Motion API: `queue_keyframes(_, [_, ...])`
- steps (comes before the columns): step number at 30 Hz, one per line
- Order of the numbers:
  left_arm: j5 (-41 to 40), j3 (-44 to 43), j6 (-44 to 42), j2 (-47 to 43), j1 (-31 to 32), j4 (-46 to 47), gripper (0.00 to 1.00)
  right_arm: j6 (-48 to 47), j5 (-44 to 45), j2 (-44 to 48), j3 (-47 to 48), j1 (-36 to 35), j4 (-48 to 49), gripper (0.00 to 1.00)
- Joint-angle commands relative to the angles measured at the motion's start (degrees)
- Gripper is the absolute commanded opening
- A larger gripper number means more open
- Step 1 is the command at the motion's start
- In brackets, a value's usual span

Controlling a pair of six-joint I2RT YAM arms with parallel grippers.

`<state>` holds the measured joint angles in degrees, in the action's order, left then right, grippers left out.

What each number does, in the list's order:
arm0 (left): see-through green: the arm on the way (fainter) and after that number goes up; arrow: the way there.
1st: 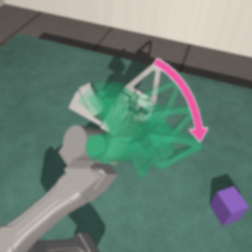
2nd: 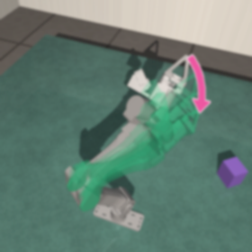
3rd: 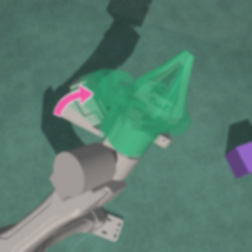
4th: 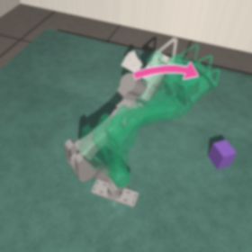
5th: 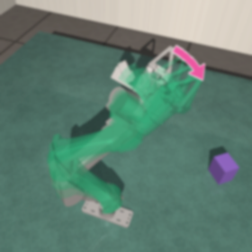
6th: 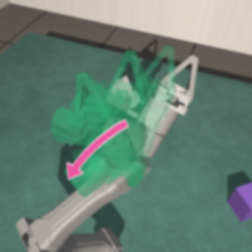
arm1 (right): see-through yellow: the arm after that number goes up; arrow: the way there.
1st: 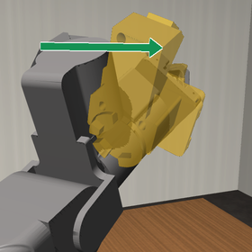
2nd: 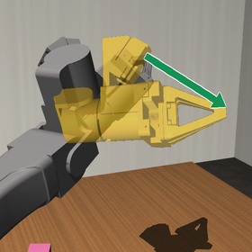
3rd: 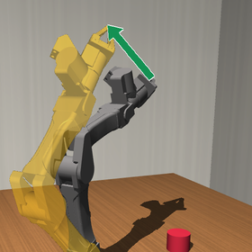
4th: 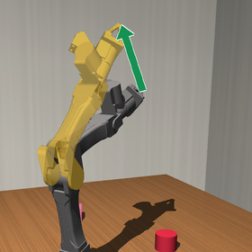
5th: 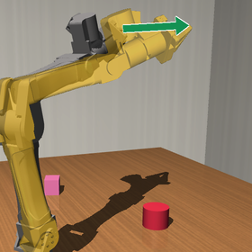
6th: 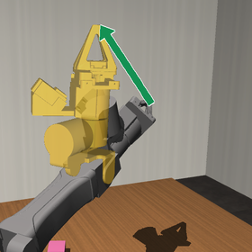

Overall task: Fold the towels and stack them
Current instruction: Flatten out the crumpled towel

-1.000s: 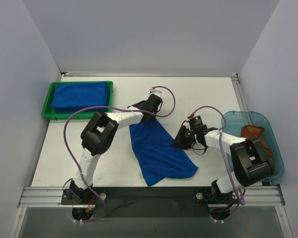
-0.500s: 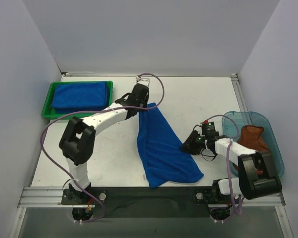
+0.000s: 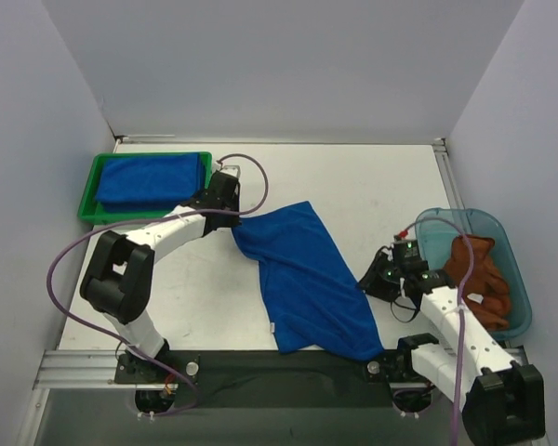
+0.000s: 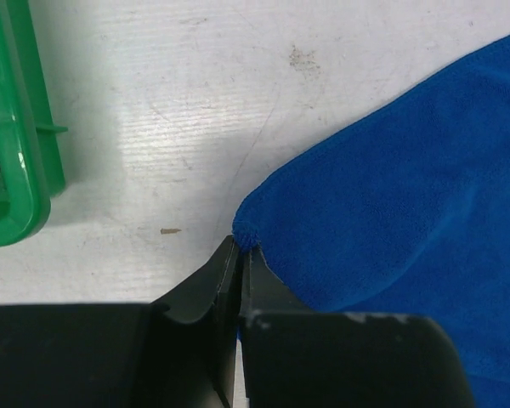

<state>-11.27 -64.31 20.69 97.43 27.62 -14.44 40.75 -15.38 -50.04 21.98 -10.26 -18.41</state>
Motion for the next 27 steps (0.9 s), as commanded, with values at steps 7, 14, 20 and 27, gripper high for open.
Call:
queue_keyframes(7, [3.88, -5.03, -2.93, 5.4, -1.77, 3.27, 0.13, -25.79, 3.6, -20.6, 26.6, -7.57, 6.01, 0.37])
queue_keyframes(14, [4.15, -2.4, -1.71, 5.49, -2.83, 5.56, 0.15, -36.7, 2.54, -47.38, 50.77, -8.99, 6.73, 0.37])
queue_keyframes(20, [4.5, -1.08, -0.74, 5.93, -2.92, 6.88, 0.15, -44.08, 2.98, -61.2, 65.28, -9.34, 4.8, 0.39])
queue_keyframes(27, [5.81, -1.25, -0.21, 7.33, -2.92, 7.76, 0.16, -48.92, 4.48, -70.62, 74.43, -10.65, 3.39, 0.44])
